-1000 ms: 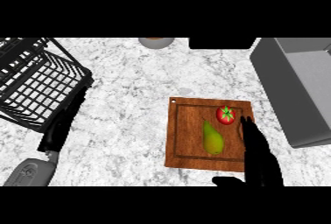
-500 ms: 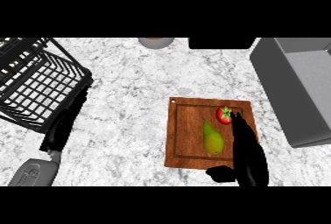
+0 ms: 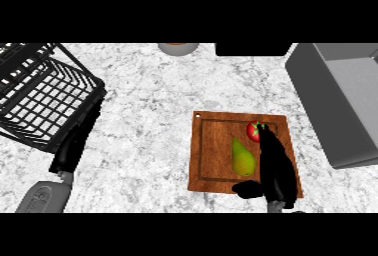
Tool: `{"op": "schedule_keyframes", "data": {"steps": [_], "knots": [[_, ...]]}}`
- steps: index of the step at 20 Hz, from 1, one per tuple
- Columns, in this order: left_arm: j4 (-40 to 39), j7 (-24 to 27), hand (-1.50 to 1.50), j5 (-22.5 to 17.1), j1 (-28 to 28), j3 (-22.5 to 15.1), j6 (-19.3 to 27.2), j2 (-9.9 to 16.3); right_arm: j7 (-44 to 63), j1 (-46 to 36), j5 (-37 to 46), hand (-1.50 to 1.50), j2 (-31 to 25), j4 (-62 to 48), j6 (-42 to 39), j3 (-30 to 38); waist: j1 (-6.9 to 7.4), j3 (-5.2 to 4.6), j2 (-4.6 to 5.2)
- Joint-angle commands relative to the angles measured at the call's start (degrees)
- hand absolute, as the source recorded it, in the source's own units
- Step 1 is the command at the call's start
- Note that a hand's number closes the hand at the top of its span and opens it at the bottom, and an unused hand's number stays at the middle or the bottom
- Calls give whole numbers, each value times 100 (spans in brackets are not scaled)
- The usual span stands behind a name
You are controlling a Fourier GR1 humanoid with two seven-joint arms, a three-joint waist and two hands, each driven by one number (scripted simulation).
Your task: Pick the pear from the cutting board and place it in the cardboard box
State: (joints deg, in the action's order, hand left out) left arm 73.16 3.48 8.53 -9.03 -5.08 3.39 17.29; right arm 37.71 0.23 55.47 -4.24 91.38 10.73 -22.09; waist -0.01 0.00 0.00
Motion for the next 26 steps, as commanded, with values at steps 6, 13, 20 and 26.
{"op": "schedule_keyframes", "data": {"steps": [6,13,20,26], "knots": [[26,-90,0,322,-82,235,-171,-235,-131,-790,-157,-150,416,-1192,281,58,10,1,4],[1021,-360,0,519,575,173,-278,-388,-385,-747,-214,-150,421,-1314,289,222,24,1,-4],[529,-157,0,424,263,417,-382,-428,-676,-873,710,150,224,-1662,837,137,17,0,-1],[236,-7,0,701,193,338,-224,-592,-645,-1082,1153,150,289,-1818,1410,365,13,1,2]]}}
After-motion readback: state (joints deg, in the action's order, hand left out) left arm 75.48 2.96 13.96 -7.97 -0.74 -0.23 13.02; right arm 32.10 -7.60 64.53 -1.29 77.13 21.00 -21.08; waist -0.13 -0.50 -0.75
